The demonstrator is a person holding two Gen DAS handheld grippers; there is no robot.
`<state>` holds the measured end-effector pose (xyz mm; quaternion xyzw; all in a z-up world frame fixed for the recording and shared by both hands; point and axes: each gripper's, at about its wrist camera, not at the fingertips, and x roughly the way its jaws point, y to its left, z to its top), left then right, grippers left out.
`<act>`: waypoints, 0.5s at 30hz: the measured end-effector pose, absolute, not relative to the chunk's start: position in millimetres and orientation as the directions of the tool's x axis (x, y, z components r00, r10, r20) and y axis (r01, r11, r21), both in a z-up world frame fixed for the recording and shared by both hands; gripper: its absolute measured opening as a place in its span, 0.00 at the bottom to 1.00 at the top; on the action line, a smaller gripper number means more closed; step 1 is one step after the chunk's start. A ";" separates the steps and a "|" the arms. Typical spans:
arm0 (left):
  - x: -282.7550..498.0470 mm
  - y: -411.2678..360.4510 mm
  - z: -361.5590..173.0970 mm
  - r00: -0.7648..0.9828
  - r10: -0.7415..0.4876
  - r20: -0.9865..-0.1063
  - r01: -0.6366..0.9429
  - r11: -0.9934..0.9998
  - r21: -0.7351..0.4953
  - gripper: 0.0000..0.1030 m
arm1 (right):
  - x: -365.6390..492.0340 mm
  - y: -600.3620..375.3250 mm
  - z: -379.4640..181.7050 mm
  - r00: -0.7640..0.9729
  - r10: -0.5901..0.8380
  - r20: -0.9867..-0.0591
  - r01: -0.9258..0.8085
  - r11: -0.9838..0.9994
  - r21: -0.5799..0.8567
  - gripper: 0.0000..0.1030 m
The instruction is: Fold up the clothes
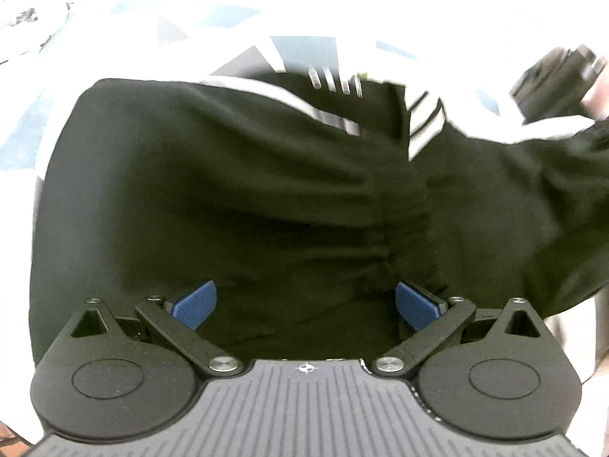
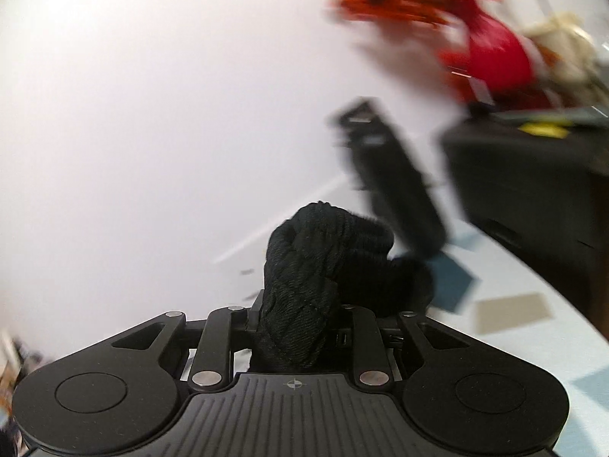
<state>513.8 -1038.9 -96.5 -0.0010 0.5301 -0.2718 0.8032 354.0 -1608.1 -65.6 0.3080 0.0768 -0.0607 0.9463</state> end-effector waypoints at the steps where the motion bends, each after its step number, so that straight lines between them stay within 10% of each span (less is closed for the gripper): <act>1: 502.2 -1033.8 -82.8 0.303 -0.472 -0.828 0.436 0.841 -0.319 0.99 | 357.8 -1591.9 -56.7 0.984 -0.043 -0.175 0.134 0.823 0.552 0.20; 15: 459.6 -857.6 -108.2 0.356 -0.634 -0.686 0.431 0.763 -0.482 0.99 | 448.8 -1297.9 -25.9 0.892 0.312 -0.328 -0.245 0.942 0.230 0.19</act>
